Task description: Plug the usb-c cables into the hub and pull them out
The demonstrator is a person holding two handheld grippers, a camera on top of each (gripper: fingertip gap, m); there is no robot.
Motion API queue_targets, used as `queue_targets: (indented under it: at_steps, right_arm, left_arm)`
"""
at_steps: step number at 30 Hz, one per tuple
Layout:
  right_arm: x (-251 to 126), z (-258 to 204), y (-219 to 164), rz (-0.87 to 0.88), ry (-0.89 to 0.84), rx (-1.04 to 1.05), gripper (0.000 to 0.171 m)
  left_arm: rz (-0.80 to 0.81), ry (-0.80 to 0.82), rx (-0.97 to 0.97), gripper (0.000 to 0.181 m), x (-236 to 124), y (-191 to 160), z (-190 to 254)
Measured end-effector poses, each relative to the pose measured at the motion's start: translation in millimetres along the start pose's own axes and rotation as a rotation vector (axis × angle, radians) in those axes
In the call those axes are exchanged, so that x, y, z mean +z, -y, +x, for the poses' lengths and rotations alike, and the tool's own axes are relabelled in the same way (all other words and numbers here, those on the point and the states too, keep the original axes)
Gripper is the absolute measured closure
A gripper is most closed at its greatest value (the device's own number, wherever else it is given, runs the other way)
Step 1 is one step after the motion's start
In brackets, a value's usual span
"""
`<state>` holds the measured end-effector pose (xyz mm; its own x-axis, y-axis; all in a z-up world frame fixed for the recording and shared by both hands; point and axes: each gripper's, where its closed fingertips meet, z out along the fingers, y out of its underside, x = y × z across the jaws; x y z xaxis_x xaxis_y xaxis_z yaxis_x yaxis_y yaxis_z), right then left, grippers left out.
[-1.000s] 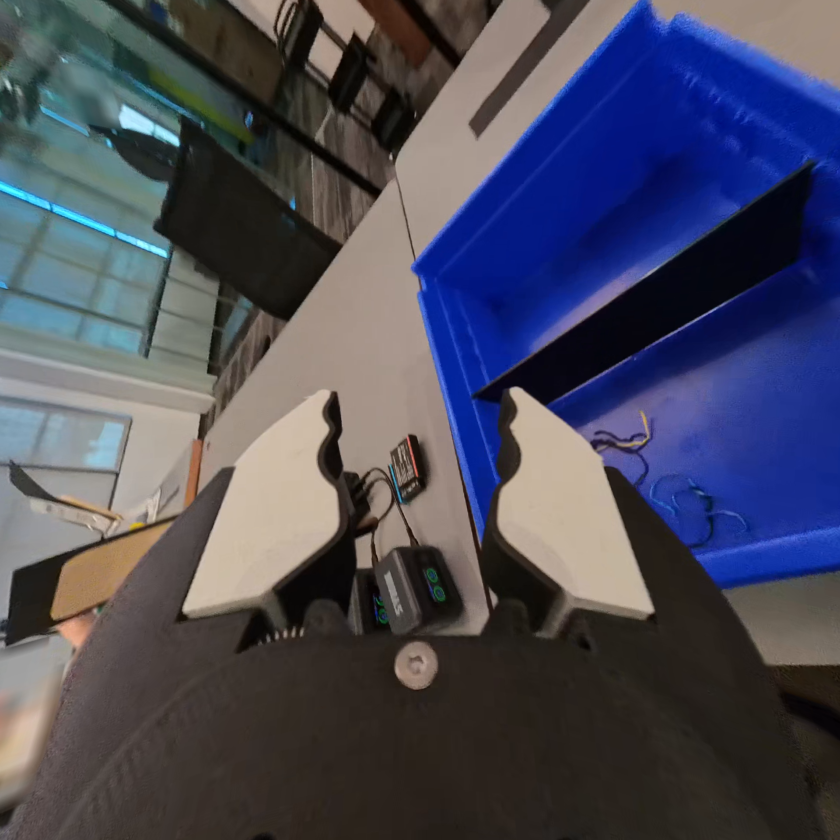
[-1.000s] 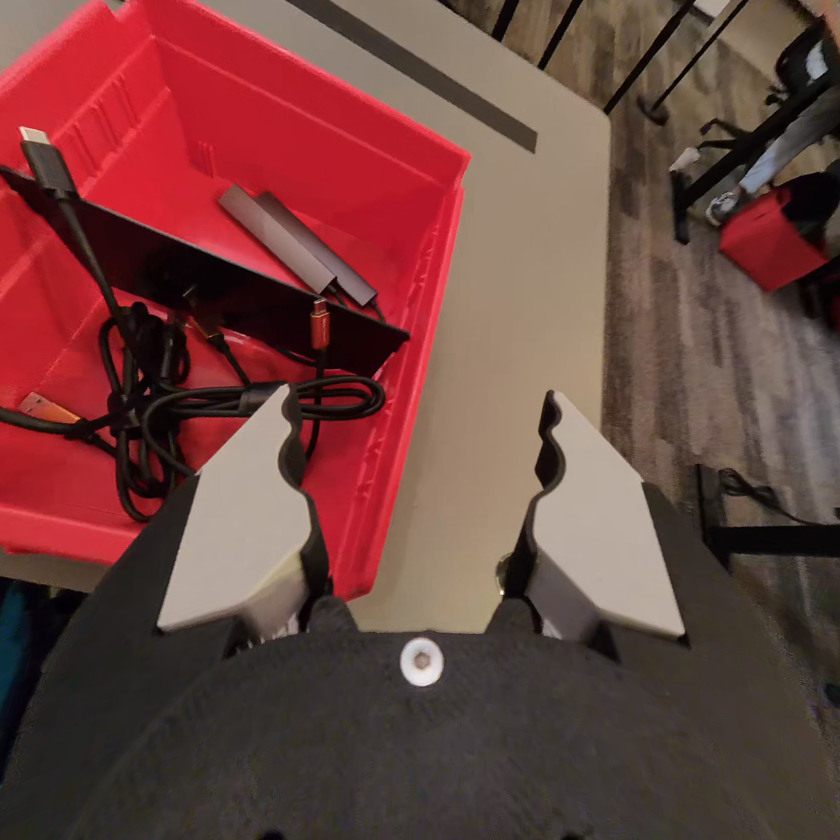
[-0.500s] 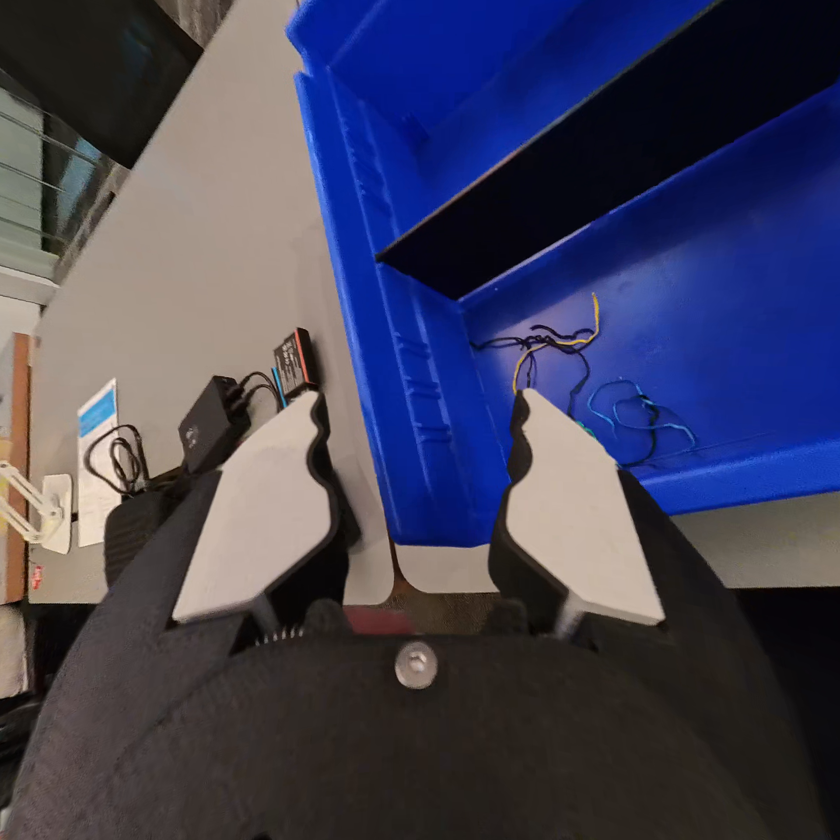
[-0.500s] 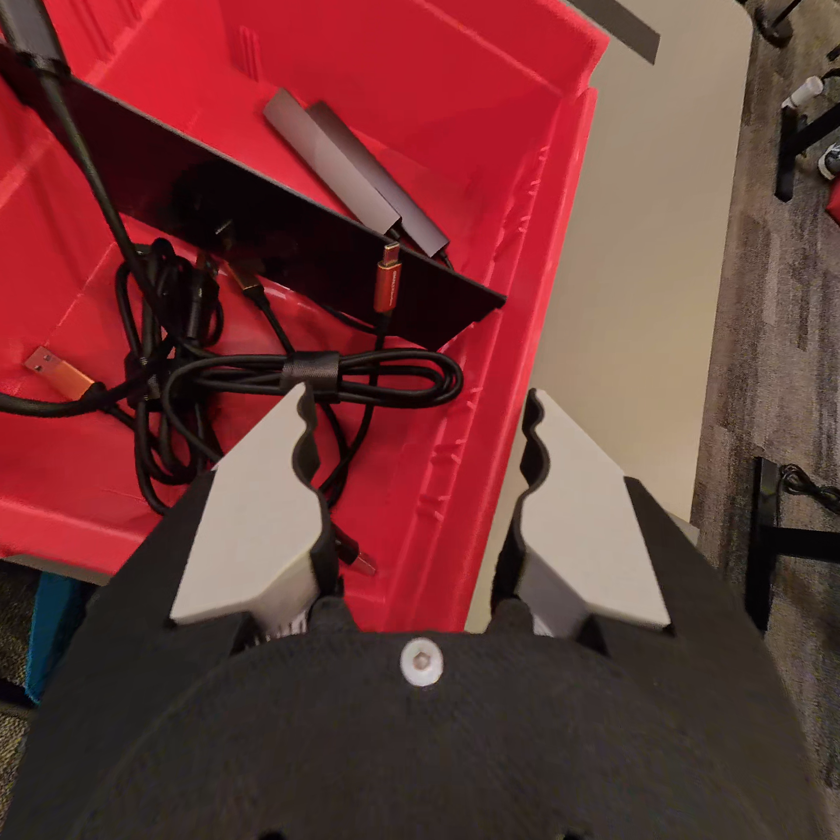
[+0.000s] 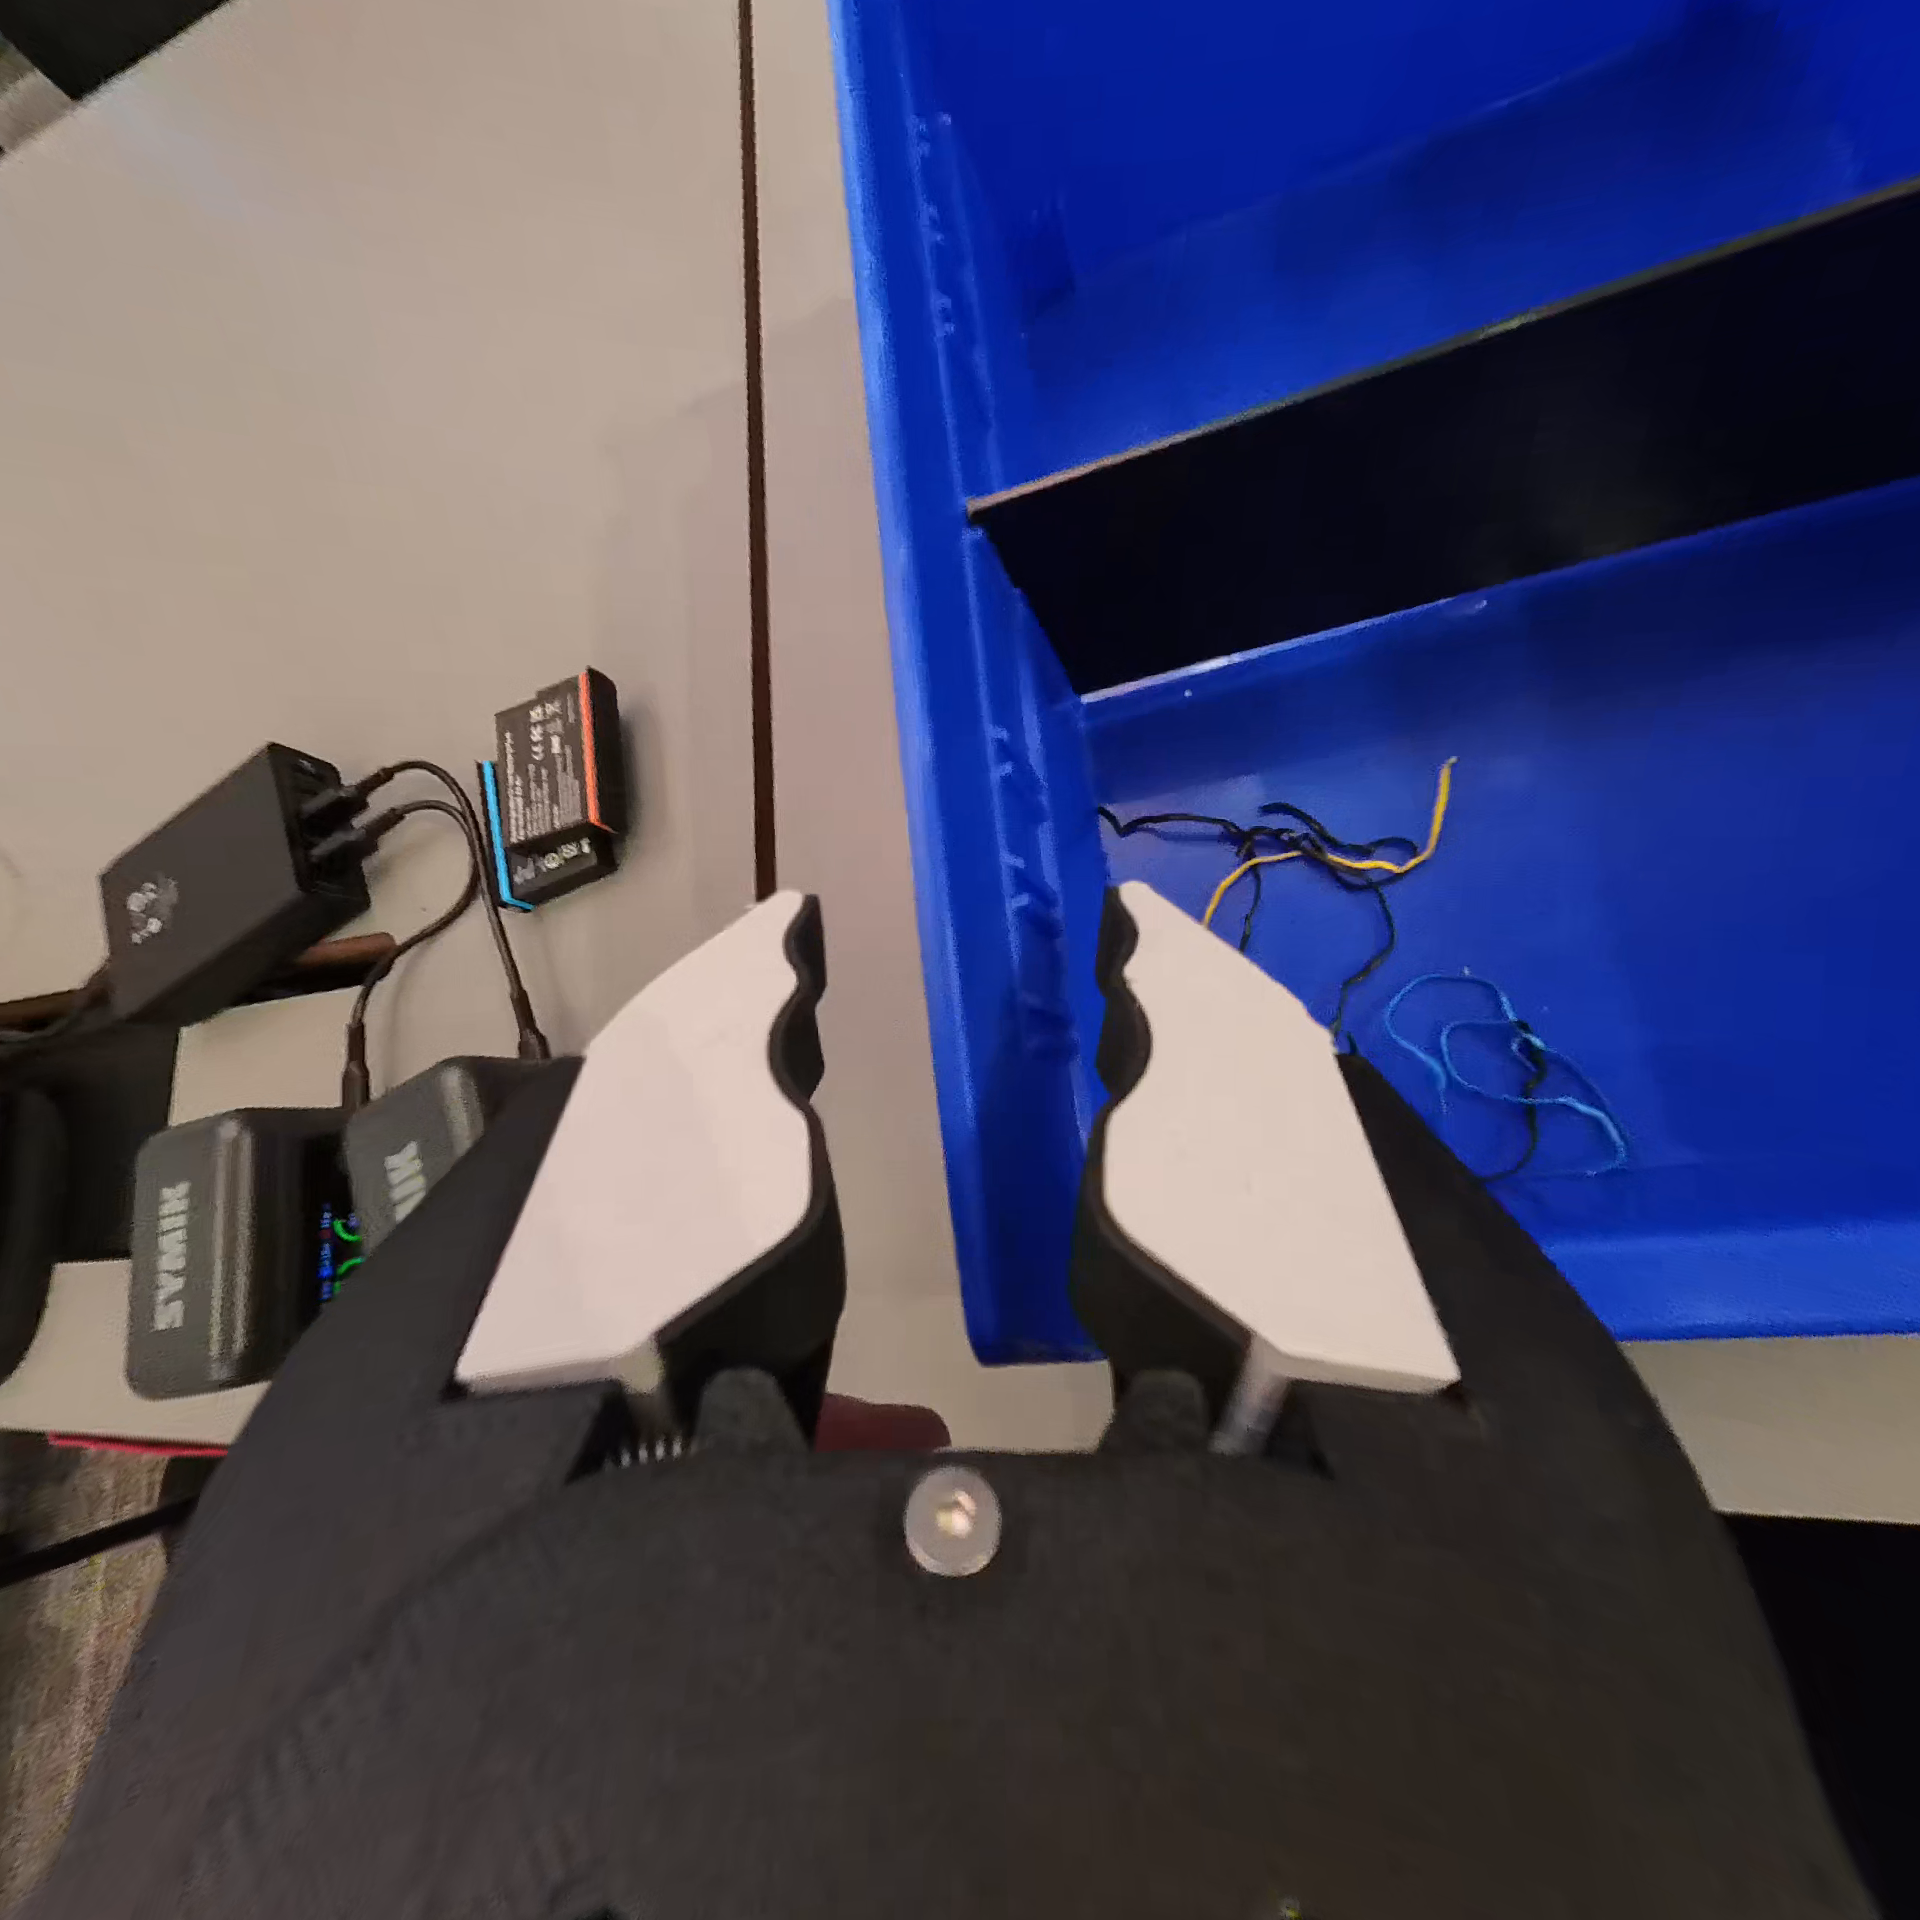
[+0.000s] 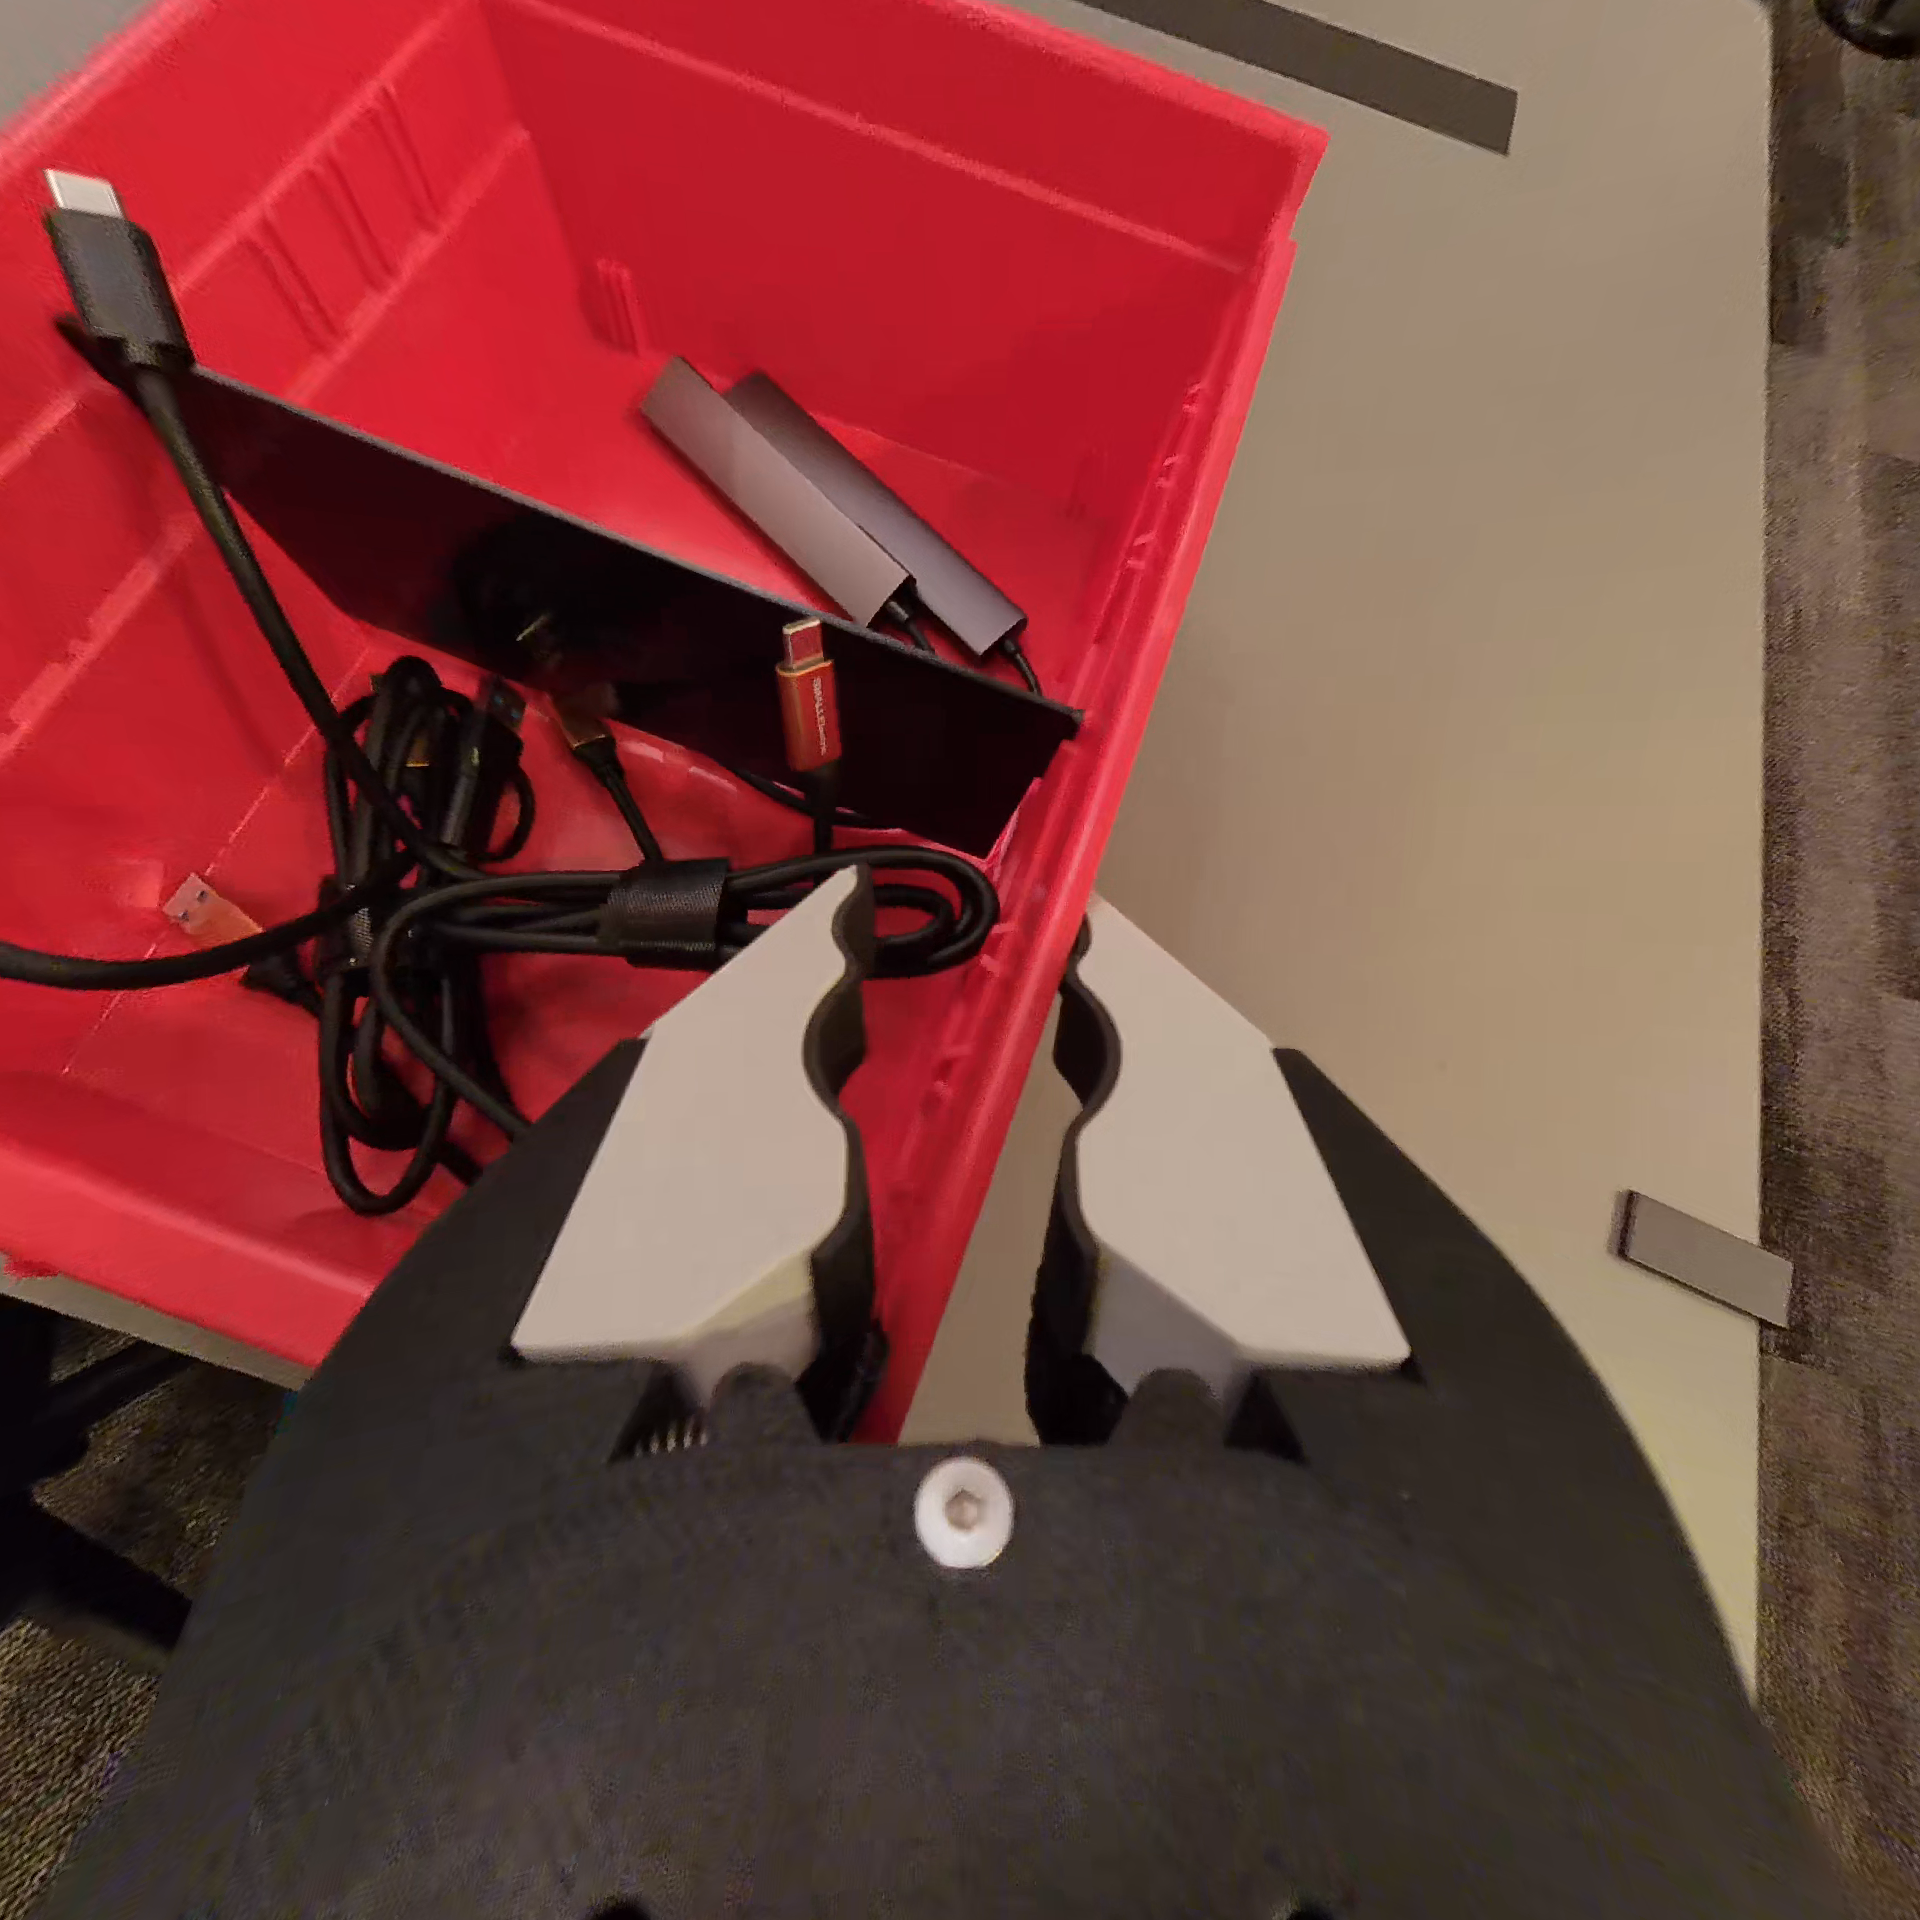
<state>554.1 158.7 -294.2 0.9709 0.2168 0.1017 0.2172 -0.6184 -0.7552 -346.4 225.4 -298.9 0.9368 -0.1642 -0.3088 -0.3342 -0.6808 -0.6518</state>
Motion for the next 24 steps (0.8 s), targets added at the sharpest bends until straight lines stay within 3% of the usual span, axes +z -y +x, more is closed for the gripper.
queue_targets:
  at_steps: [7, 10, 19, 24]
  right_arm:
    - [3, 2, -3, -0.008, 0.007, 0.022, 0.148]
    - [4, 3, -1, 0.014, 0.012, 0.029, 0.150]
    - [10, -3, -5, 0.028, 0.082, 0.110, 0.129]
    - [10, -2, -4, 0.042, 0.070, 0.101, 0.134]
  left_arm:
    - [-0.001, -0.080, -0.047, 0.161, 16, -2, 11]
    - [0.017, -0.190, -0.135, 0.175, 15, 4, 21]
    - [0.073, -0.240, -0.194, 0.178, 16, 11, 30]
    - [0.093, -0.273, -0.182, 0.178, 14, 16, 39]
